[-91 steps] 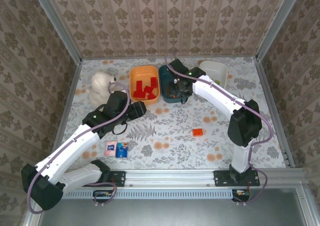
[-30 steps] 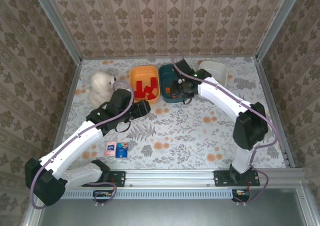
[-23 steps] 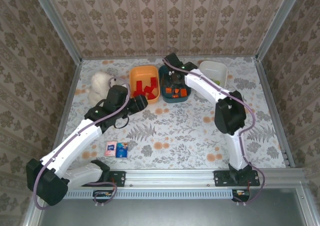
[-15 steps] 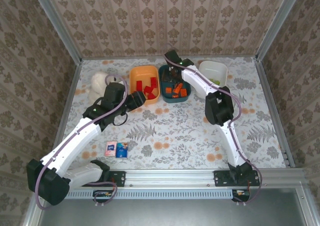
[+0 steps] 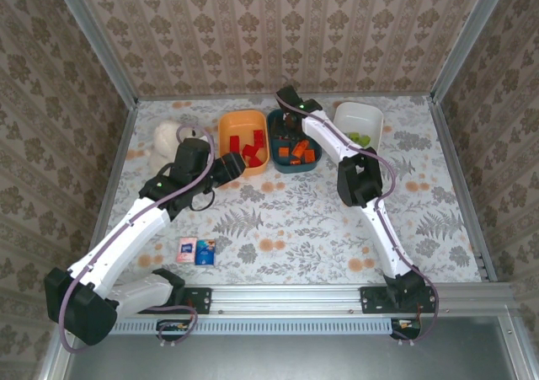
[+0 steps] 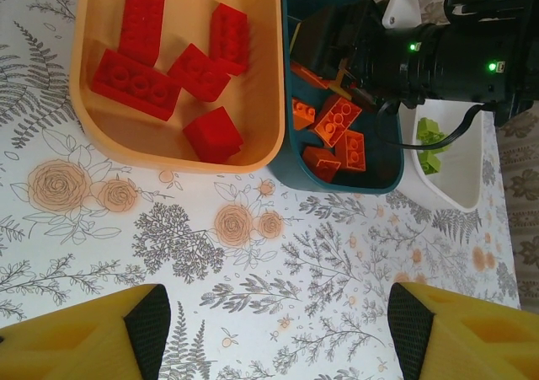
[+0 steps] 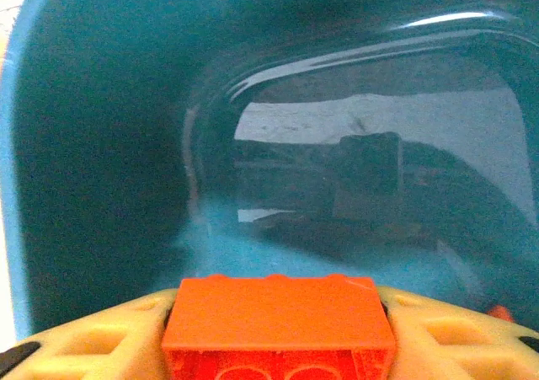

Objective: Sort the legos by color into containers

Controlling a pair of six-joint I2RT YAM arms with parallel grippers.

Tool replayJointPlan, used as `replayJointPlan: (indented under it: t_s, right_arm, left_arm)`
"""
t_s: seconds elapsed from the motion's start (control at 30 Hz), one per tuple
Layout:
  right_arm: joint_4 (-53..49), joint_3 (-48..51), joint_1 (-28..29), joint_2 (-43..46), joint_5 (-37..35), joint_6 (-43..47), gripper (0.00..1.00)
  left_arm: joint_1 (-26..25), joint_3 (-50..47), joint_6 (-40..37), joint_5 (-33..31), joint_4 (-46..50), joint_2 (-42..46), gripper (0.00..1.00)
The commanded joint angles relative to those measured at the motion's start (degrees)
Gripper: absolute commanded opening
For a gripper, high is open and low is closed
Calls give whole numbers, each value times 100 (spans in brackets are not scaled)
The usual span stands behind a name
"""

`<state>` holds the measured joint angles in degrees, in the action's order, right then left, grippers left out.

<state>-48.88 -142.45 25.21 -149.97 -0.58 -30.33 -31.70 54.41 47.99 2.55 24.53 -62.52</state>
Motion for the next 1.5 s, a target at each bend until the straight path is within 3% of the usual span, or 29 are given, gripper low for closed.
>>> replayJointPlan:
  t_s: [0.0,0.23,0.33,0.37,0.4,0.47,0.5,0.67,0.73,0.8,0.9,0.93,1.0,1.1,1.17,1.3,1.47]
  right_arm:
    - [-311,-115,-4,207,76,40,61]
    - [-348,-64,-8,1230,37,12,77]
    - [-213,530,9,2056,-187,-25,83]
    - [-19,990,10,2473,-283,-32,95]
    - [253,1545,19,2923,-382,-30,100]
    - [823,2699,43,3843,-642,4,100]
    - [1062,3317,60,4353,-816,35,100]
    - [1405,5656,124,6389,-1663,237,100]
    - [955,6281,127,6940,-2472,58,100]
    - [1116,7248,9,7662,-3103,195,100]
    - [2377,8989,-455,8749,-3234,890,100]
    - [2912,9560,-544,9095,-3499,1119,100]
    - [4238,10763,-706,9688,-3925,1722,100]
    - [5375,11645,-903,9595,-3927,2311,100]
    - [5368,11689,-1070,9099,-3883,2152,100]
    - [6134,11610,-1342,8093,-3211,2326,100]
    - [7431,11170,-1528,6989,-2571,2836,100]
  left_arm:
    - [59,201,-61,-112,125,98,72]
    - [81,296,-121,-165,281,131,73]
    - [133,360,-186,-237,497,190,76]
    - [166,359,-205,-237,573,233,77]
    - [197,356,-247,-212,646,280,78]
    - [239,316,-354,-178,816,399,84]
    - [271,288,-386,-176,971,460,98]
    - [486,-11,-507,-253,1644,959,100]
    - [517,-55,-542,-694,2042,1124,100]
    - [521,-37,-583,-1560,2537,1165,100]
    - [516,-87,-127,-3575,3169,1098,100]
    - [518,-213,-295,-3951,3049,1123,100]
    - [518,-808,-1453,-4473,1924,1263,100]
    - [698,-1893,-2933,-4749,-225,1469,100]
    - [863,-2320,-3463,-4829,-1121,1366,100]
    - [1699,-2489,-3897,-3765,-1709,490,100]
    - [2206,-2813,-4184,-2894,-3260,-592,100]
